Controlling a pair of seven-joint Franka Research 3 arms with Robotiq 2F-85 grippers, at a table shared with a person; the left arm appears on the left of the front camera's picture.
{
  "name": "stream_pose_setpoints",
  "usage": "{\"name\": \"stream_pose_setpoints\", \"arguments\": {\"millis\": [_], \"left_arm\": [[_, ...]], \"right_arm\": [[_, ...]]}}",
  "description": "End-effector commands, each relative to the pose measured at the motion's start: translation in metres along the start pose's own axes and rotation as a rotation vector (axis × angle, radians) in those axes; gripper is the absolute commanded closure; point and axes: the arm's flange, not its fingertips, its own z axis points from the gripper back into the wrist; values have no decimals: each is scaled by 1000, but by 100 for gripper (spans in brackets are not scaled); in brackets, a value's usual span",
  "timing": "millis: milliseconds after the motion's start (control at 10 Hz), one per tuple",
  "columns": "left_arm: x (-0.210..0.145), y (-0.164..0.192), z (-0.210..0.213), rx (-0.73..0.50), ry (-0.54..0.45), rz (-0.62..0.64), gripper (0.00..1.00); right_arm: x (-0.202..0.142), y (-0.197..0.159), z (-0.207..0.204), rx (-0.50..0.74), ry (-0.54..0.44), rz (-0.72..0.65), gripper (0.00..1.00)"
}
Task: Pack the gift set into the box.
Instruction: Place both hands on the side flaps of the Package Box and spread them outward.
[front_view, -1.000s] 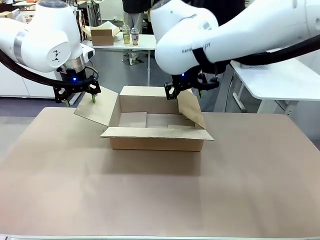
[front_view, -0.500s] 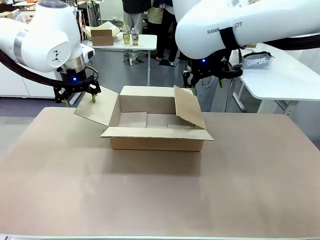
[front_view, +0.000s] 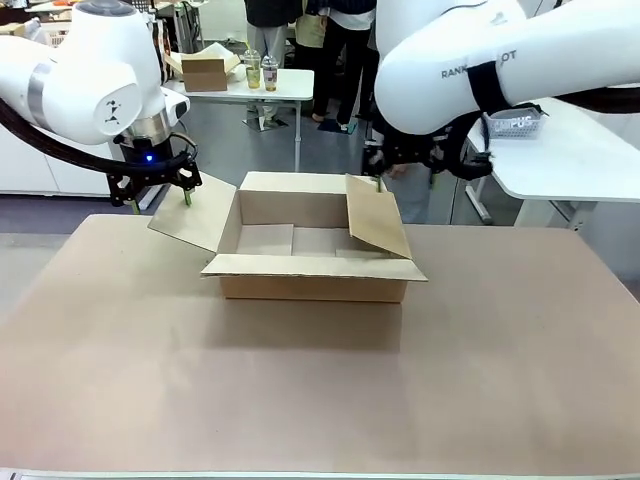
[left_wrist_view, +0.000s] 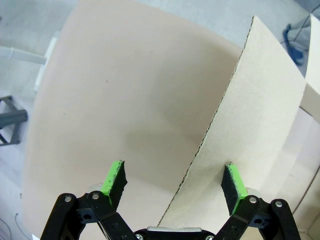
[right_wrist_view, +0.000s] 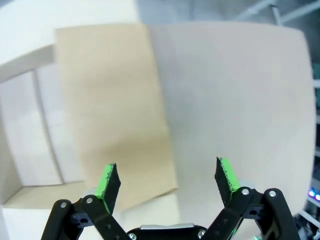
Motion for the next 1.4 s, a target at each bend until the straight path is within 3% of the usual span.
{"name": "stream_pose_setpoints", "arguments": {"millis": [0, 300, 500, 800, 1300], "left_arm": [[-1, -1, 1, 20, -10, 13, 0], [-1, -1, 1, 20, -10, 13, 0], [-1, -1, 1, 20, -10, 13, 0], [-1, -1, 1, 20, -10, 13, 0], [-1, -1, 1, 20, -10, 13, 0]], "right_arm": [[-4, 21, -33, 90, 34, 37, 0], [1, 57, -50, 127, 12, 108, 0], [3, 66, -59, 20, 36, 159, 0], [1, 66, -61, -165, 14, 221, 0], [4, 44, -39, -228, -7, 201, 0]]}}
